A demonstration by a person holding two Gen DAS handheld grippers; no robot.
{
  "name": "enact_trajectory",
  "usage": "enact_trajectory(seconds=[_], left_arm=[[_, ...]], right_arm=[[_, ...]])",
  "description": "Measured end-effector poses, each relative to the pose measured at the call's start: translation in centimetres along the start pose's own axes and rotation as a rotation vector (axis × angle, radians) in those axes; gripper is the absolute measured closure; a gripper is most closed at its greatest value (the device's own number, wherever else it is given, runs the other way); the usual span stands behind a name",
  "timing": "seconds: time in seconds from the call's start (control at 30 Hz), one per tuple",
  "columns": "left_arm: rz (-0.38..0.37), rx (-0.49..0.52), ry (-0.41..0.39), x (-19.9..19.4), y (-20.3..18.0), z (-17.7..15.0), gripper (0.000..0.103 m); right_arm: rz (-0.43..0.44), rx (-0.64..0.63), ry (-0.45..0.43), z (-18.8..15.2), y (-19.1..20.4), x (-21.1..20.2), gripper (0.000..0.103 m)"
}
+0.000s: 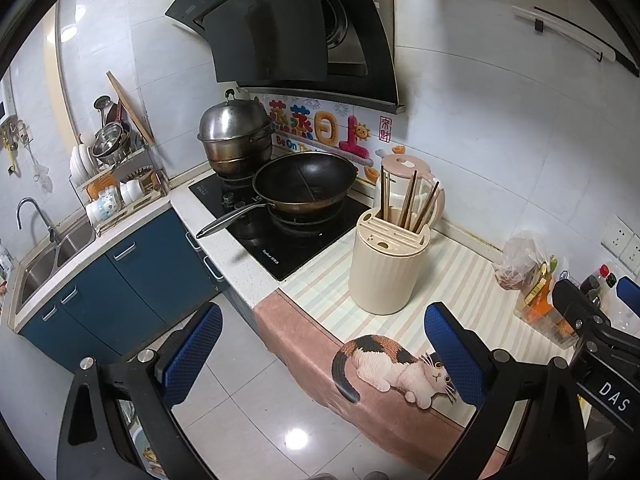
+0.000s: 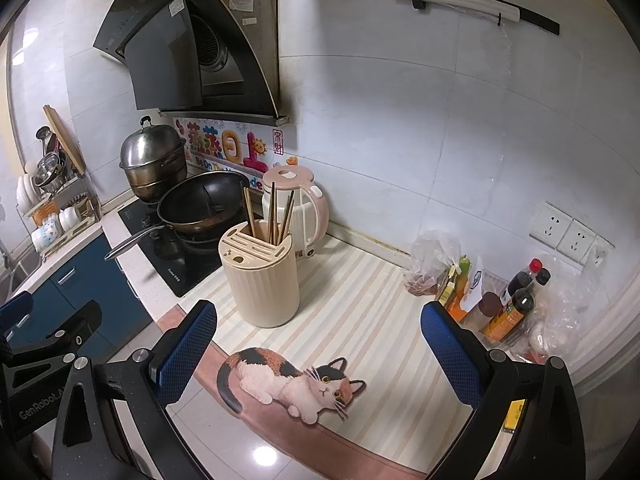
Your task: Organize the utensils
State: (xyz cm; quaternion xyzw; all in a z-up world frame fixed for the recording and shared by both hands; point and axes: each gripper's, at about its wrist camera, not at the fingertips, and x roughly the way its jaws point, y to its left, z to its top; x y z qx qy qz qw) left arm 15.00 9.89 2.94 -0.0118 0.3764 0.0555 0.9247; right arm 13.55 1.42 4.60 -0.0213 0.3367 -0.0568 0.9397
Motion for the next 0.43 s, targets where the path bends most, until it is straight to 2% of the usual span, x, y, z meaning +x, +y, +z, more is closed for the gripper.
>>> enact_trajectory(seconds=[0.43], left_arm=[[-0.005,0.001,-0.003,0.0,0.26,0.55,0.0]], right_arm=[[0.001,0.0,0.001,0.08,0.01,0.07,0.0]])
